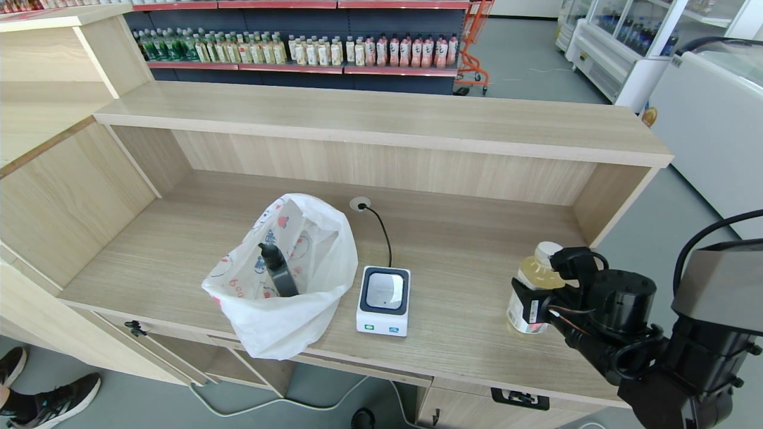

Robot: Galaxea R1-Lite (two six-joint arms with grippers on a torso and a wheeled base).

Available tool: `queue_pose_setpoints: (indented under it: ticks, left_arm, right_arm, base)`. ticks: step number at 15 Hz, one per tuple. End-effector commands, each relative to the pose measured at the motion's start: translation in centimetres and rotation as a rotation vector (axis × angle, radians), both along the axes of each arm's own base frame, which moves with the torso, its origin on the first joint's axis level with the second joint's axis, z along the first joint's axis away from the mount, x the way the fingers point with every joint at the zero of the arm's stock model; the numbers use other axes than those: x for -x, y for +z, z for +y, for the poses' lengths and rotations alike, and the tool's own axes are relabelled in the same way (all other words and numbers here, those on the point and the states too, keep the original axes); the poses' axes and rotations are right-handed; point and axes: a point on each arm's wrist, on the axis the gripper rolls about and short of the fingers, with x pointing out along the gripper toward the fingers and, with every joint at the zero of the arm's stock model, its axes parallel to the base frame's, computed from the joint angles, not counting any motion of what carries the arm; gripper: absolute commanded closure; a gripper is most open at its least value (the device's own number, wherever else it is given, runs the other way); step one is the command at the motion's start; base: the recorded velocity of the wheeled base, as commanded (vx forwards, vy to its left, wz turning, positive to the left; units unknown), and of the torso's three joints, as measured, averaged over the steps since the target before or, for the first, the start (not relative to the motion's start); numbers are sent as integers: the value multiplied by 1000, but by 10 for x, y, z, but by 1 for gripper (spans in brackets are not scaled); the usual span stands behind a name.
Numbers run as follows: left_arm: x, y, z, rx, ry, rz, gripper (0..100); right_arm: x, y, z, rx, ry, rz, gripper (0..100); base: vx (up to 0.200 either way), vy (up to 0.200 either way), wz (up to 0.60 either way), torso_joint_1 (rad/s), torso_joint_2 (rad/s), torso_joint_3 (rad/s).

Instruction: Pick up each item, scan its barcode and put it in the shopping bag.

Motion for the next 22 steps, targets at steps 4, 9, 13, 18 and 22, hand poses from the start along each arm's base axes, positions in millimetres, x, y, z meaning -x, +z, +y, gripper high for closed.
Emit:
queue_pose_setpoints:
  ticks: [4,9,13,18,22]
  left_arm:
    - [0,0,0,0,0,1,0]
    - [0,0,0,0,0,1,0]
    - [0,0,0,0,0,1,0]
    - [0,0,0,0,0,1,0]
    - [0,0,0,0,0,1,0]
  right_arm:
    - [4,-1,0,-2,4,4,100]
    - [43,68,-14,-89,135,-107,100]
    - [73,129,-19,-195,250,-152,100]
    - [124,190,-6,-427,668,-80,100]
    - [166,231,1,-620,936,140,100]
  base:
    - [0,0,0,0,0,0]
    - [0,0,0,0,0,0]
    - [0,0,0,0,0,0]
    - [0,0,0,0,0,0]
    - [0,0,0,0,0,0]
